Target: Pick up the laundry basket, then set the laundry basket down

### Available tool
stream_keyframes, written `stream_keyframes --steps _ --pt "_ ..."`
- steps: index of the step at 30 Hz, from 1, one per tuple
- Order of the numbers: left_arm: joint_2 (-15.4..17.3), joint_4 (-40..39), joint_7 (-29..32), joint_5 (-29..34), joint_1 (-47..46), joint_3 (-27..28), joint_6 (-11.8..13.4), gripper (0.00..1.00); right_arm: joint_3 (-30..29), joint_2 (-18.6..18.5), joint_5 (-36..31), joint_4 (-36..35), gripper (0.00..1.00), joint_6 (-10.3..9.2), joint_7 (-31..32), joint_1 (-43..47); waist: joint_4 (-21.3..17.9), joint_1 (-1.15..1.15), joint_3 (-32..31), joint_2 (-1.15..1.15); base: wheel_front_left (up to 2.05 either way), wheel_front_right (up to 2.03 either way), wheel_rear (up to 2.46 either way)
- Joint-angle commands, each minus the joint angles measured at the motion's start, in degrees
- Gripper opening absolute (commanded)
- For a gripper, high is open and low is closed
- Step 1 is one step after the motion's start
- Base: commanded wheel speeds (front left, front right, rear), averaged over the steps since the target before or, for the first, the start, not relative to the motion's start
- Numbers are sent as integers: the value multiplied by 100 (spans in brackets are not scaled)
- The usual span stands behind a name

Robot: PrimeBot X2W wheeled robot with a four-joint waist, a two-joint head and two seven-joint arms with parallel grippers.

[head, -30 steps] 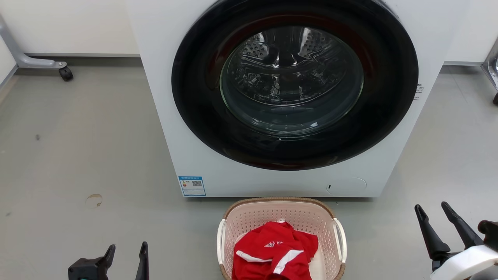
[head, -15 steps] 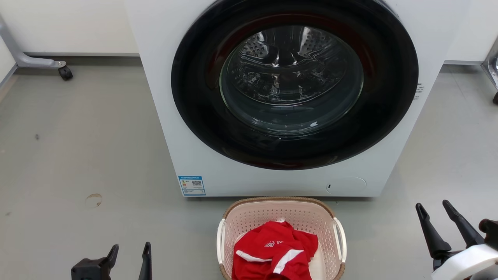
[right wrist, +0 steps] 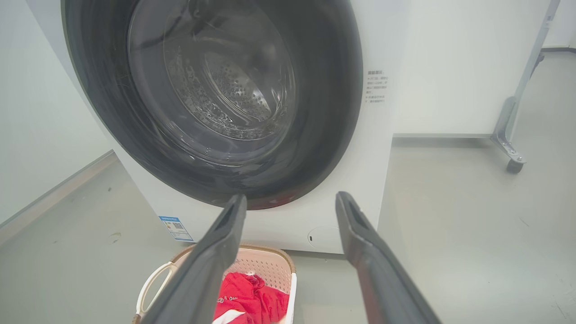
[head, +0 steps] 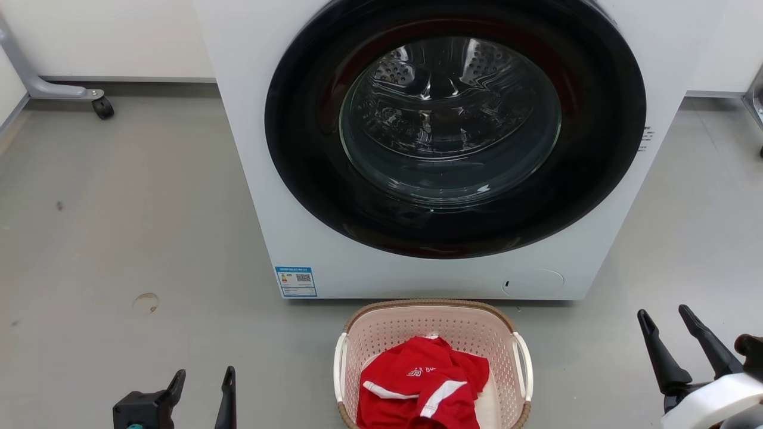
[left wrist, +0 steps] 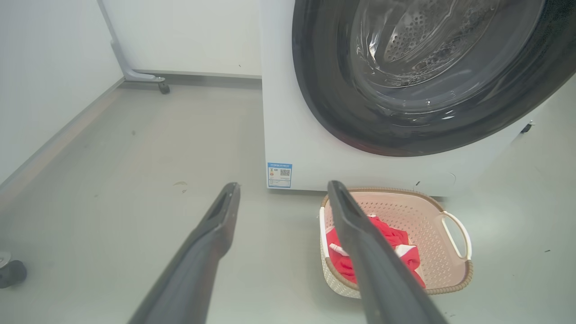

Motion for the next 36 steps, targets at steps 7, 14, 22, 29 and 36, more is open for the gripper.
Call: stream_keyframes --steps 7,14,22,29,36 --pt "99 -160 -39 -1 -364 167 -34 100 60 -177 -73 -155 100 -16 13 -61 -14 0 6 0 0 0 0" --pt "112 -144 -44 -21 -365 163 -29 100 65 -156 -70 -143 100 -16 9 -64 -19 0 8 0 0 0 0" --pt "129 -157 -53 -34 -368 159 -13 100 63 -159 -83 -133 100 -16 -1 -70 -15 0 28 0 0 0 0" --pt "137 -152 -77 -54 -384 159 -8 100 55 -166 -103 -144 100 -16 -9 -68 -11 0 38 0 0 0 0" --pt "148 -123 -105 -102 -394 146 -46 100 44 -165 -113 -158 100 -16 -4 -56 -11 0 40 0 0 0 0"
